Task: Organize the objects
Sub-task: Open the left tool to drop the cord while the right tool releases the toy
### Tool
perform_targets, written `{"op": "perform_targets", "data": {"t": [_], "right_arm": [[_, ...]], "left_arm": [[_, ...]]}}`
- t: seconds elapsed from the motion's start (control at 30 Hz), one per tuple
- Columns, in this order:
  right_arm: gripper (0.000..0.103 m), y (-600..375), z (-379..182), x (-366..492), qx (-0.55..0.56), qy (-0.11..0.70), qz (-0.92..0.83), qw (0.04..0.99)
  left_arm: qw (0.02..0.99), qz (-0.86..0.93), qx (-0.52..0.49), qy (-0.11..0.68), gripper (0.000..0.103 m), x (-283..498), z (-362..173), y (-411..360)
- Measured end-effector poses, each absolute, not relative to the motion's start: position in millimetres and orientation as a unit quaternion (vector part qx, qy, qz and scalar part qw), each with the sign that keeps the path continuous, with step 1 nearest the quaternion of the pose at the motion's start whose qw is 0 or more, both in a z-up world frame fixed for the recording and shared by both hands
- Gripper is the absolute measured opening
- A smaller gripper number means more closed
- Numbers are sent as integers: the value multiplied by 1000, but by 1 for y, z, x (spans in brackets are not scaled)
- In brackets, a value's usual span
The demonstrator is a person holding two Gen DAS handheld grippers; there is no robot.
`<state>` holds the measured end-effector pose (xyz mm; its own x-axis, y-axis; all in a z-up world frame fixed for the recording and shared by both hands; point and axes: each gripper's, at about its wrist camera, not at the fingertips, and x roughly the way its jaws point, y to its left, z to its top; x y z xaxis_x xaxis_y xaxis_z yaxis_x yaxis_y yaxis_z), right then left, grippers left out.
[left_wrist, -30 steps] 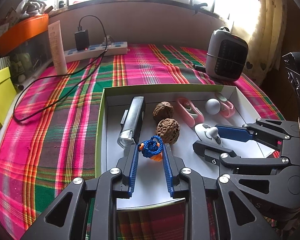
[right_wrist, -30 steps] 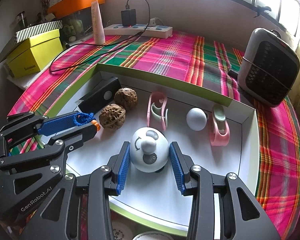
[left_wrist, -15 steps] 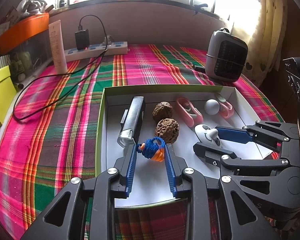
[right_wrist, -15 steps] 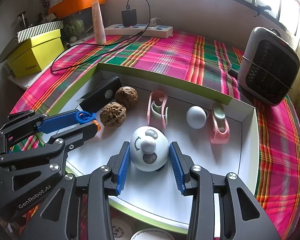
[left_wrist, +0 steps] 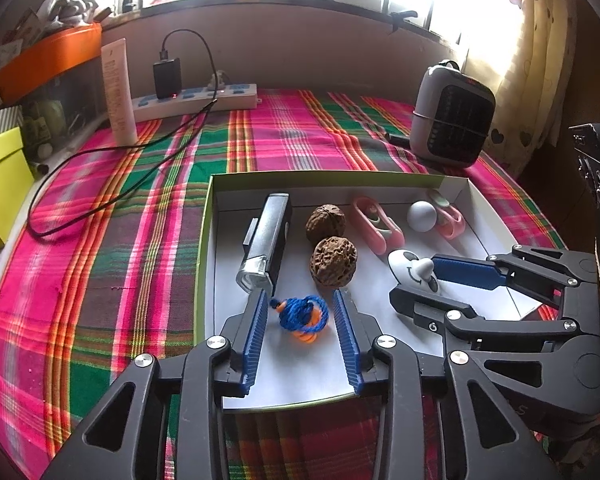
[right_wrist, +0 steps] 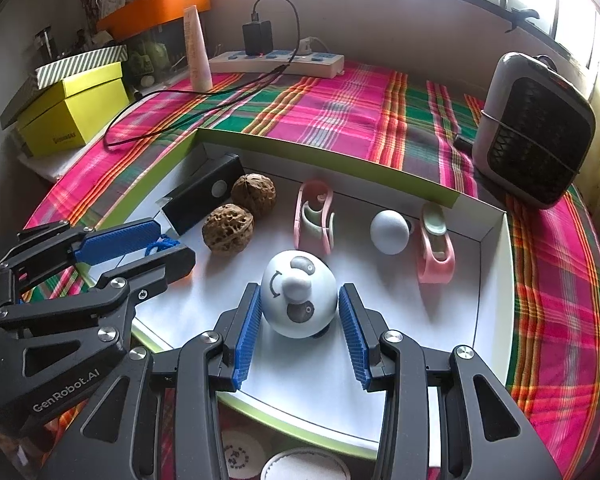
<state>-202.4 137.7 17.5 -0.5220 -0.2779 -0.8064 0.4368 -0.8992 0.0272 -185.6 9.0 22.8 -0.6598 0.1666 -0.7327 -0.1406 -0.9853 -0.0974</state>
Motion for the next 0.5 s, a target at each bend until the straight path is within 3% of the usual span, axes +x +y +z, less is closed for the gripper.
{"op": "perform_targets", "data": {"t": [0.5], "right_arm": [[42,140,24,-190,436,83,-873,202]], "left_arm": [[75,917,-391,-24,38,-169,32,3]]}}
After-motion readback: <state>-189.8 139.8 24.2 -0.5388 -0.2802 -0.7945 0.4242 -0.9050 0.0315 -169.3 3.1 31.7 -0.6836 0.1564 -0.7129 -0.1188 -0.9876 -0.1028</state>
